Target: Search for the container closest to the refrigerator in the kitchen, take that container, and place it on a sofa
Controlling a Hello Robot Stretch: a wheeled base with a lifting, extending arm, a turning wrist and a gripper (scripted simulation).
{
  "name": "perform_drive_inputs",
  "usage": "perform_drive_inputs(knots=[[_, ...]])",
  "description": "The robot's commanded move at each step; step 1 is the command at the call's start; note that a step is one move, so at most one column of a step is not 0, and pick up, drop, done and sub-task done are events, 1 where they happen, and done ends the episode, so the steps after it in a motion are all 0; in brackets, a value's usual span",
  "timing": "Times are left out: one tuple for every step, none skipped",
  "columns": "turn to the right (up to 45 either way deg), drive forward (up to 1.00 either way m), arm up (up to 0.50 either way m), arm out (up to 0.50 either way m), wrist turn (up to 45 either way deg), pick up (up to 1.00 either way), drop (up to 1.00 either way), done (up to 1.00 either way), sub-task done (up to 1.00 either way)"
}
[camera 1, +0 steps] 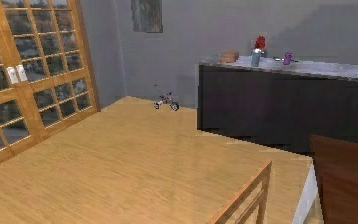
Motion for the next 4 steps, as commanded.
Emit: perform_drive_inputs(knots=[[0.0, 0.00, 0.00, 0.14, 0.0, 0.00, 0.00, 0.00, 0.00], [0.0, 0.00, 0.00, 0.00, 45.0, 0.00, 0.00, 0.00, 0.00], [0.0, 0.00, 0.00, 0.00, 45.0, 0.00, 0.00, 0.00, 0.00], [0.0, 0.00, 0.00, 0.00, 45.0, 0.00, 0.00, 0.00, 0.00]])
